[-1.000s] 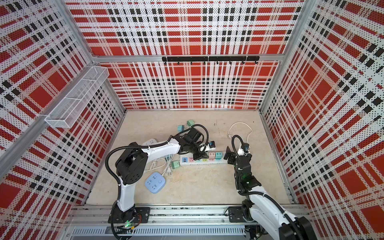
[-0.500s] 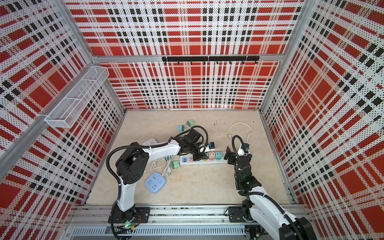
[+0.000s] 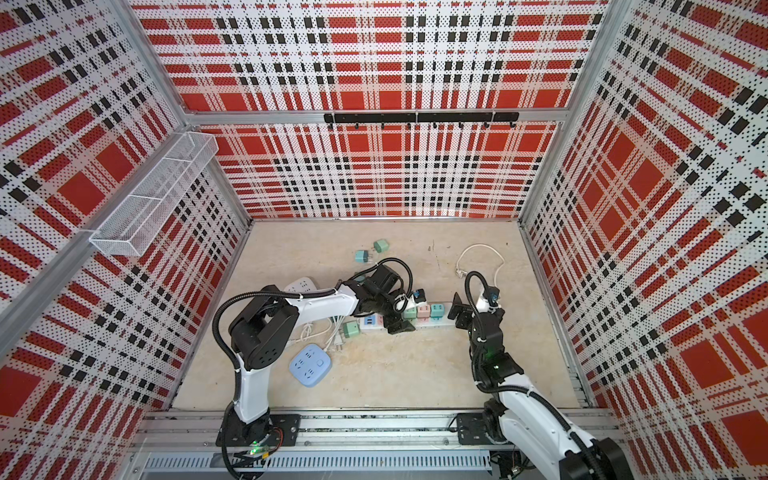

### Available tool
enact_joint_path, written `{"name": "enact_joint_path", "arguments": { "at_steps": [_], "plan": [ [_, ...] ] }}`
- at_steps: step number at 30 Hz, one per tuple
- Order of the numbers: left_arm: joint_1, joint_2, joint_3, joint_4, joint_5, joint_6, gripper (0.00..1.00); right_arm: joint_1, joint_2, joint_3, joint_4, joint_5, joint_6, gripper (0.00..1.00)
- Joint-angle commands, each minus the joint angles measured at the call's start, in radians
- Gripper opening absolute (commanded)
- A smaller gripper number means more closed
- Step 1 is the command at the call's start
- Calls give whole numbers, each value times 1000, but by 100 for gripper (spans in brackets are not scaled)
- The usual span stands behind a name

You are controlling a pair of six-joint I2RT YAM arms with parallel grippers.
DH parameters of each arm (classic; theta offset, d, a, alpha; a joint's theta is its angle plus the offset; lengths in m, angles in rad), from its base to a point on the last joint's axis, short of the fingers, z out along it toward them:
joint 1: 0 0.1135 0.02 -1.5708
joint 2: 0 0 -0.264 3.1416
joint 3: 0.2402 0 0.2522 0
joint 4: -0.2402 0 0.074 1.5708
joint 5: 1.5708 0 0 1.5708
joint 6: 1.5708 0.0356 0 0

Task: Insert the plug
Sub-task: 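Press the mint-green adapter into the socket, open the left gripper and lift, then withdraw the left gripper while the right gripper reaches toward another mint-green adapter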

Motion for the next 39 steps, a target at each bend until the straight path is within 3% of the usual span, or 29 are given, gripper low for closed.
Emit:
{"name": "enact_joint_path", "arguments": {
  "at_steps": [1, 8, 12, 16, 20, 22, 26, 28, 33, 35, 39],
  "plan": [
    [5, -136, -18, 37, 25, -47, 99, -2, -12, -11, 36, 14, 13, 100],
    [-15, -464, -161, 171, -3, -184, 99, -2, -37, -21, 27, 8, 15, 100],
    [0, -655, -264, 219, -173, -326, 99, -2, -65, -33, 17, 3, 16, 100],
    [74, -842, -382, 246, -353, -509, 99, -2, -89, -39, 11, -3, 18, 100],
    [174, -1004, -495, 230, -323, -650, 99, -2, -105, -45, 4, -7, 19, 100],
    [190, -1085, -563, 229, -399, -721, 99, -2, -113, -48, 4, -11, 18, 100],
    [187, -1174, -652, 187, -638, -911, 99, -2, -115, -49, 3, -26, 12, 100],
    [182, -1196, -659, 72, -800, -1050, 99, -2, -118, -48, 0, -33, 12, 100],
    [164, -1224, -726, -36, -1007, -1202, 99, -2, -113, -47, -1, -43, 11, 100],
    [164, -1245, -771, -35, -1048, -1257, 99, -2, -102, -44, 6, -47, 10, 100],
    [214, -1291, -804, -95, -1030, -1217, 99, -1, -71, -31, 7, -67, 4, 100]
  ]
}}
